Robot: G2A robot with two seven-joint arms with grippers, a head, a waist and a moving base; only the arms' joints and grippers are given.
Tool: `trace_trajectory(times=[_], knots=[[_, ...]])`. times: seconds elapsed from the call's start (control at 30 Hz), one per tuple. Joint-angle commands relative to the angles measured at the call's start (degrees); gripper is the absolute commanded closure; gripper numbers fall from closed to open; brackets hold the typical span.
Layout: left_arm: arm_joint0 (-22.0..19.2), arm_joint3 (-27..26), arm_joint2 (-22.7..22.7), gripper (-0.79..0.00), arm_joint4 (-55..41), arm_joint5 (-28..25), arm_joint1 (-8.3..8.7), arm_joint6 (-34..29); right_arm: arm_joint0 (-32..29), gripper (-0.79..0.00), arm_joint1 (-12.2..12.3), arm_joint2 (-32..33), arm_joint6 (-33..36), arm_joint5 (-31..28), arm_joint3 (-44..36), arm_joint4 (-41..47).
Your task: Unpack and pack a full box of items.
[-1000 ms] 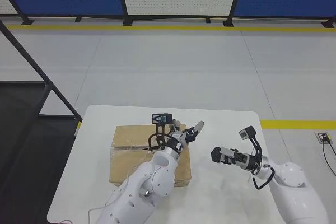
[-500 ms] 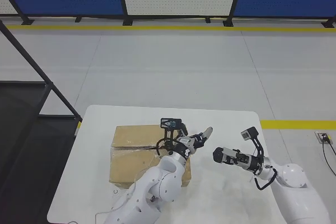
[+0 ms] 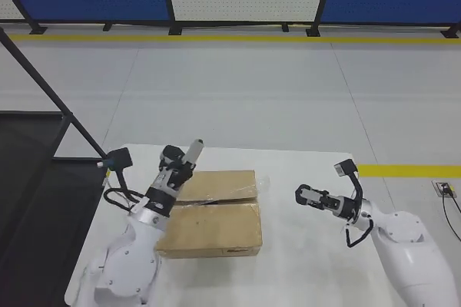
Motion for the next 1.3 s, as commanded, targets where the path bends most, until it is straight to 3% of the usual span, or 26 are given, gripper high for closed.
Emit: trace_trajectory(times=[0.0,0.1,0.2,0.33,0.6,0.67,0.7,0.73,0.77,0.8,0.87,0.93,1.03,1.27], knots=[[3.53,-0.63,-11.21,-0.785,-5.33,-3.77,1.0,-7.29,-0.15,-0.785,0.0,0.03,1.14,-0.13,-0.03,1.01],[9.07,0.74,-21.57,-0.785,-7.25,-9.65,2.04,-11.93,-0.15,-0.785,0.0,0.03,1.14,-0.13,-0.03,1.01],[13.82,3.64,-26.84,-0.785,-8.91,-13.74,2.56,-14.4,-0.44,-0.785,-0.19,-1.03,-1.59,0.34,-1.82,-0.97],[17.27,7.48,-28.49,-0.785,-11.2,-16.78,2.82,-15.03,1.27,-0.785,-0.95,-4.79,-4.79,-2.18,-2.77,-5.01],[20.07,10.36,-28.24,-0.785,-16.26,-19.91,3.18,-16.05,7.83,-0.785,-2.97,-12.42,-10.69,-0.77,1.9,-11.83],[20.52,10.27,-27.98,-0.785,-16.71,-20.45,3.27,-15.97,8.99,-0.523,-3.4,-13.66,-11.36,-0.69,3.22,-11.86],[20.71,10.22,-27.88,-0.785,-17.05,-20.6,3.32,-15.97,9.57,-0.489,-3.57,-14.14,-11.53,-0.6,3.88,-11.91],[20.88,10.15,-27.83,-0.785,-17.2,-20.65,3.37,-15.91,10.11,-0.536,-3.73,-14.64,-11.67,-0.22,4.56,-12.08],[21.01,10.05,-27.76,-0.785,-17.24,-20.75,3.43,-15.76,10.69,-0.508,-3.89,-15.13,-11.75,0.38,5.13,-12.37],[21.11,10.03,-27.6,-0.785,-17.55,-20.89,3.46,-15.68,11.16,-0.388,-4.06,-15.62,-11.94,1.03,5.63,-12.59],[21.29,10.04,-27.49,-0.785,-17.94,-21.18,3.58,-15.7,11.99,-0.351,-4.39,-16.61,-11.95,2.46,6.45,-12.73],[21.42,10.02,-27.41,-0.785,-18.25,-21.3,3.7,-15.65,12.57,-0.265,-4.73,-17.38,-11.83,3.69,7.07,-12.06],[21.58,10.15,-27.32,-0.785,-18.69,-21.47,3.88,-15.61,13.31,0.0,-5.03,-17.94,-12.15,4.41,7.78,-11.65],[21.42,11.34,-27.04,-0.785,-19.16,-21.74,4.36,-15.81,11.9,0.0,-4.81,-16.95,-10.67,5.7,4.0,-8.06]])
